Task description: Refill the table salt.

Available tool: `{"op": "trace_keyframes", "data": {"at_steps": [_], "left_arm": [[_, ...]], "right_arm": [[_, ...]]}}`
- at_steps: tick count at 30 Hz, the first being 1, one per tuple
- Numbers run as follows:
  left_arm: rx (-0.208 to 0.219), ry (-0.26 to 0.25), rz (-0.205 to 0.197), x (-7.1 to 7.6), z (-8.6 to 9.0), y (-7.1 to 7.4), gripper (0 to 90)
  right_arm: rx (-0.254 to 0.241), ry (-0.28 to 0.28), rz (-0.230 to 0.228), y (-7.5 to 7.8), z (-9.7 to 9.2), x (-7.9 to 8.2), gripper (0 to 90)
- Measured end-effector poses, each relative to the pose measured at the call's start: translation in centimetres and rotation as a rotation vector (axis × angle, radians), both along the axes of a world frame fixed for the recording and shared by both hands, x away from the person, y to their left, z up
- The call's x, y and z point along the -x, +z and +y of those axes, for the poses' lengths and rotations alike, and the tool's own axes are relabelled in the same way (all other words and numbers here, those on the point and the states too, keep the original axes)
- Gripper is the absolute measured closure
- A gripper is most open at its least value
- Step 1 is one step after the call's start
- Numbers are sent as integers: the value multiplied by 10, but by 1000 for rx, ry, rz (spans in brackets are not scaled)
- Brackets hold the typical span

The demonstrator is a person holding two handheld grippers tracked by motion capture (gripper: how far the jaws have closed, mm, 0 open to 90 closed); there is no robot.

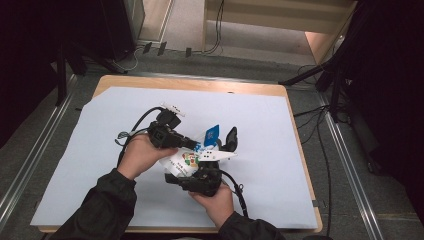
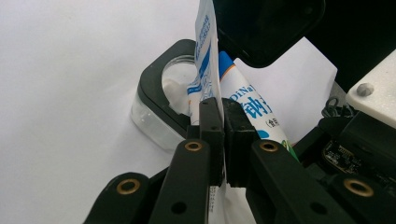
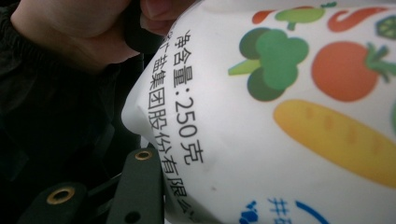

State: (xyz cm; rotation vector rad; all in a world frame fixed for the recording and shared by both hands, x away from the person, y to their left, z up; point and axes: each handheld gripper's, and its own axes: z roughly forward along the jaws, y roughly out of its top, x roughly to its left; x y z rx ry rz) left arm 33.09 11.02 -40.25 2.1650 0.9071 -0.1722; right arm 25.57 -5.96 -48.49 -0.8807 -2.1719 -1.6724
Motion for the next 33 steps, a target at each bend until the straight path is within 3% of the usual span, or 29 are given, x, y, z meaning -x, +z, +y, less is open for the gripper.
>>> {"op": "trace_keyframes", "data": {"at_steps": [16, 21, 33], "left_arm": [[8, -1, 2, 1, 1, 3, 900], [4, 2, 2, 1, 0, 3, 900], [2, 3, -9, 1, 0, 3, 900]], "right_arm": [[27, -11, -15, -4, 5, 4, 561], [52, -12, -22, -5, 7, 5, 581], [50, -16, -25, -4, 5, 4, 635]]}}
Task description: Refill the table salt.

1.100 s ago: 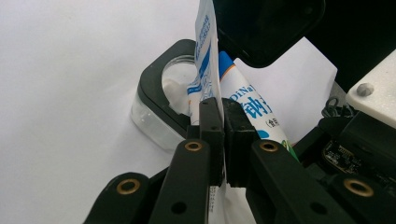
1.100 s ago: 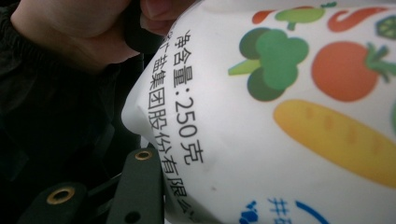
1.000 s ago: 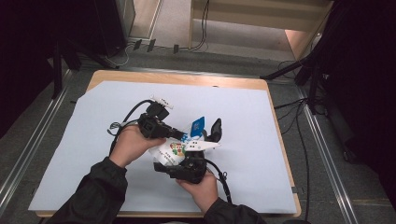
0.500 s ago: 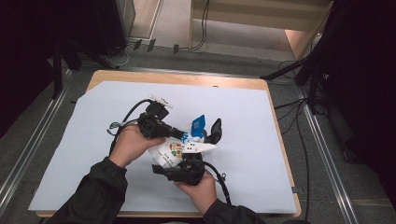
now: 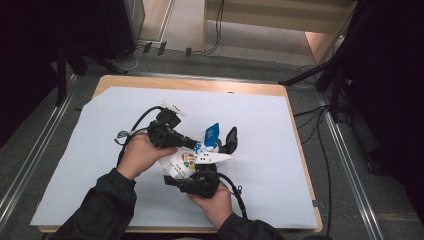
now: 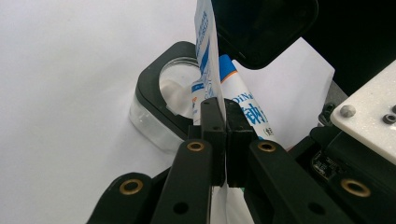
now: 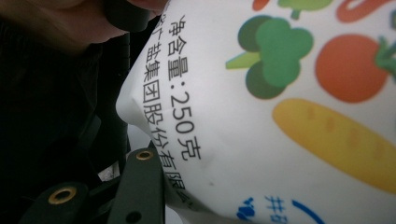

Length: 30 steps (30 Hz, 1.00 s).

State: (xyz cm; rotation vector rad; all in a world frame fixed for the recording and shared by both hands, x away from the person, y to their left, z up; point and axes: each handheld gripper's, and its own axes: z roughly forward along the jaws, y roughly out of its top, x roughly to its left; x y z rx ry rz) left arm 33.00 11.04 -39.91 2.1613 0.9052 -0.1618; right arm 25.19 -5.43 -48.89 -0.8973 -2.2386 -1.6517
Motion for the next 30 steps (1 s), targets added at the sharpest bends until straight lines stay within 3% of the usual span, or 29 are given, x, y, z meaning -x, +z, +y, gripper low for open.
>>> {"op": "trace_keyframes", "data": {"at_steps": [30], "left_arm": [[0, -10, -9, 1, -1, -1, 900]], "right_arm": [[-9, 13, 4, 2, -1, -2, 648]]}}
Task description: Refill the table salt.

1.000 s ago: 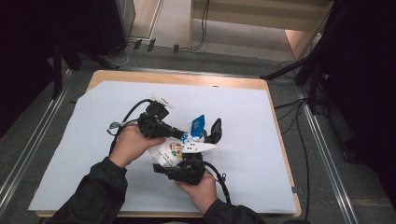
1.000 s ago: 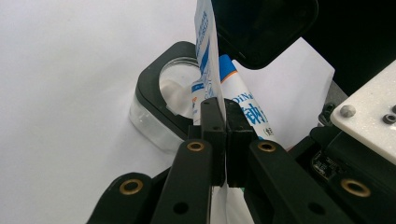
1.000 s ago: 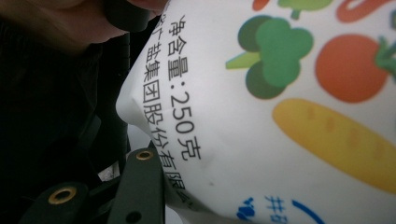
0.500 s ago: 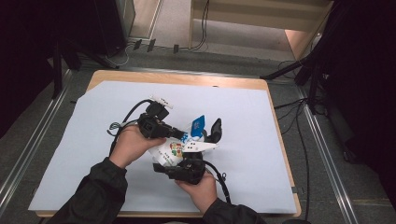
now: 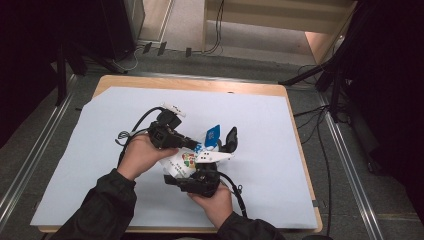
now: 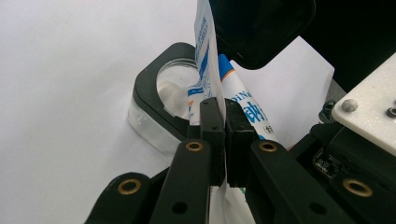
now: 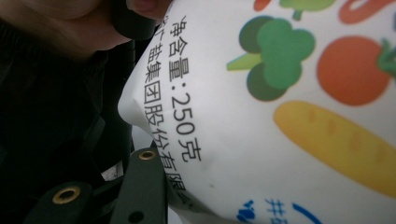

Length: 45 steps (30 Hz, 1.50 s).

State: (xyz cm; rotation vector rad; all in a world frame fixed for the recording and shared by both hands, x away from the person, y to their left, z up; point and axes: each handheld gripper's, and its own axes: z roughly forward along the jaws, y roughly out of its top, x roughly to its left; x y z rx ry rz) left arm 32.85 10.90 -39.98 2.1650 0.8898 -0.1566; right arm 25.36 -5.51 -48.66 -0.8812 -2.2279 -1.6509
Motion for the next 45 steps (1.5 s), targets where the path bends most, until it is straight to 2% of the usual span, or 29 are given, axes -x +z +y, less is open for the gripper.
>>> {"op": "trace_keyframes", "data": {"at_steps": [45], "left_arm": [[-3, -5, -8, 0, -2, -1, 895]], "right_arm": [[-5, 1, 22, 2, -1, -1, 649]]}}
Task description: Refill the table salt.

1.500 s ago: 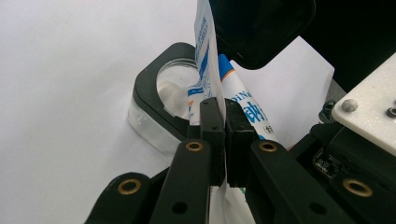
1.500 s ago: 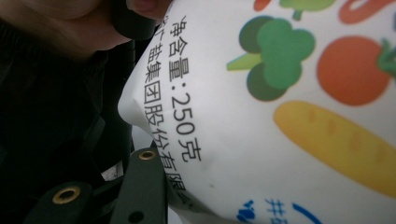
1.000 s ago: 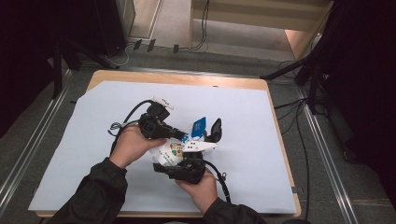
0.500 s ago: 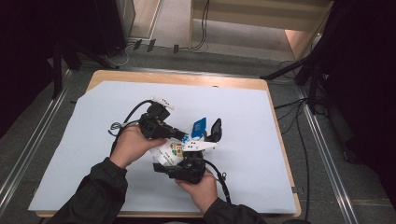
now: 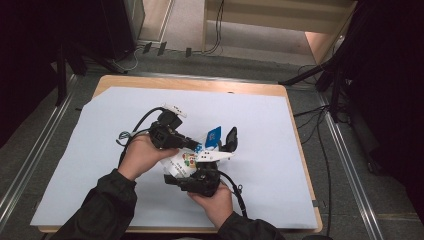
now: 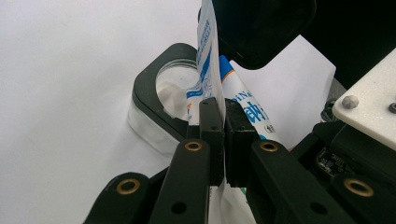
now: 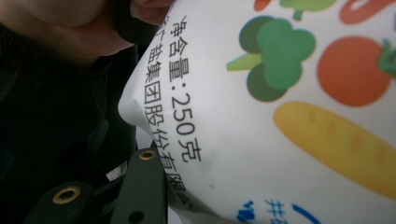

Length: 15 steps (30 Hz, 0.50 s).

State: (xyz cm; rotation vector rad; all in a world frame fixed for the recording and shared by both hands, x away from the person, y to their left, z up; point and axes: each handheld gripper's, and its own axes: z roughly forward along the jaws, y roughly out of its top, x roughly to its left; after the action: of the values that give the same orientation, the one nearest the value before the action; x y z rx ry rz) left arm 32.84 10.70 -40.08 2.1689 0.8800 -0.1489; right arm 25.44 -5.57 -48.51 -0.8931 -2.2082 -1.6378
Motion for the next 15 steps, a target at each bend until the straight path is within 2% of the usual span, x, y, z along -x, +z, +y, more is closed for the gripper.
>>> {"op": "trace_keyframes", "data": {"at_steps": [7, 15], "left_arm": [[9, -1, 3, 0, 0, -1, 893], [1, -1, 2, 0, 0, 0, 891]], "right_arm": [[1, -1, 0, 0, 0, 0, 649], [2, -1, 4, 0, 0, 0, 649]]}}
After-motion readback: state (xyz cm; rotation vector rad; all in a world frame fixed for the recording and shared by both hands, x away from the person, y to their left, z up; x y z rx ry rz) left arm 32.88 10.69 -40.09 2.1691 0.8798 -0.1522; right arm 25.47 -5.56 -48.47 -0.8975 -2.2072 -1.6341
